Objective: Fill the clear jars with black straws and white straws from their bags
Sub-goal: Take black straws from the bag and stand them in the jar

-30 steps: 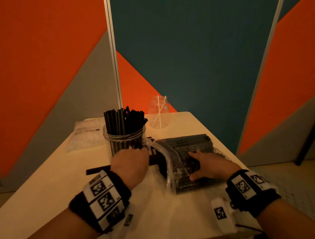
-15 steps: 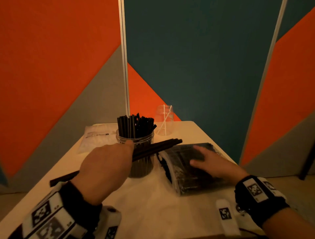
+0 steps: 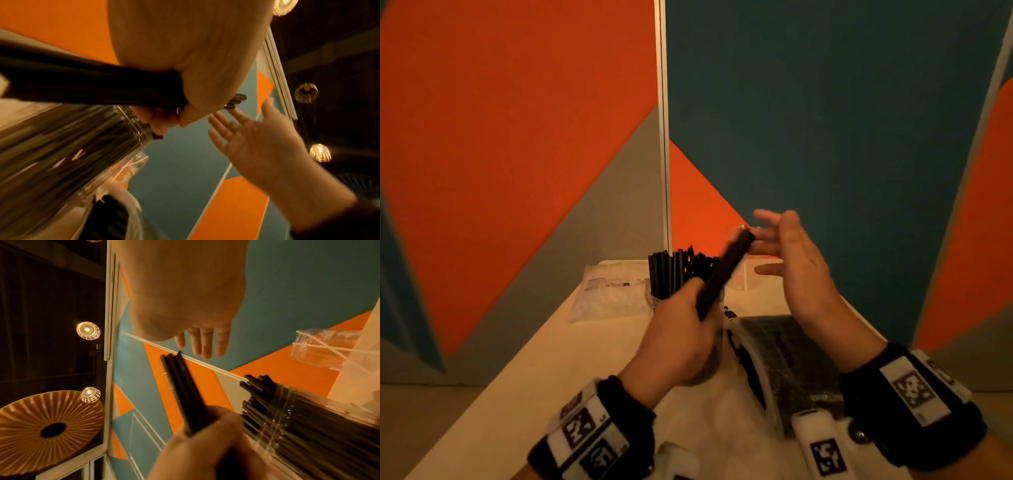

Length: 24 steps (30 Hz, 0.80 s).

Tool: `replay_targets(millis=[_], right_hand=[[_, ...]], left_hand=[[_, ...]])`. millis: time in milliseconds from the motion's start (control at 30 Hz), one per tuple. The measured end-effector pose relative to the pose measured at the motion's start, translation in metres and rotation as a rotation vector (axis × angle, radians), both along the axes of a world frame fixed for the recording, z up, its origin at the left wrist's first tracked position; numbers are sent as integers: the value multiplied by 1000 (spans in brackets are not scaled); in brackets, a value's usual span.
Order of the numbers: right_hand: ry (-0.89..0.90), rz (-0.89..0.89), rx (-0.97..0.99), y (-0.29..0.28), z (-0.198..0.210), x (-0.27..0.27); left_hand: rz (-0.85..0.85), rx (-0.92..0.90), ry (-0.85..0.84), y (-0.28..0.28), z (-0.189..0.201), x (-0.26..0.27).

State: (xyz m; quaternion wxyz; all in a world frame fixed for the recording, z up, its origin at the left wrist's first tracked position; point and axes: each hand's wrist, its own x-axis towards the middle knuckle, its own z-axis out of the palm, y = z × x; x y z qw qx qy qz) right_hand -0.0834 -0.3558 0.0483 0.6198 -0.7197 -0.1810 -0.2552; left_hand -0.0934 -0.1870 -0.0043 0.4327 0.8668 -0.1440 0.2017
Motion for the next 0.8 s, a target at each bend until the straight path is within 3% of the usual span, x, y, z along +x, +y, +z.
replay_targets(millis=[67, 167, 233, 300, 400, 567, 667, 800], right_hand=[[-33, -77, -117, 7, -10, 9], [-32, -115, -534, 22, -44, 20], [-70, -113, -757, 32, -65, 23], [-65, -120, -822, 38, -76, 26], [-46, -106, -804, 40, -80, 28], [-36, -99, -756, 28, -77, 21], [-27, -146, -737, -1, -77, 16], [275, -182, -907, -57, -87, 12]], left_hand=[[60, -246, 0, 13, 17, 11], [68, -595, -92, 30, 50, 21], [22, -736, -209, 36, 73, 27], [3, -819, -309, 38, 91, 36], [67, -834, -361, 34, 96, 64], [99, -717, -103, 25, 48, 98], [137, -741, -80, 34, 33, 101], [190, -644, -171, 39, 34, 93]])
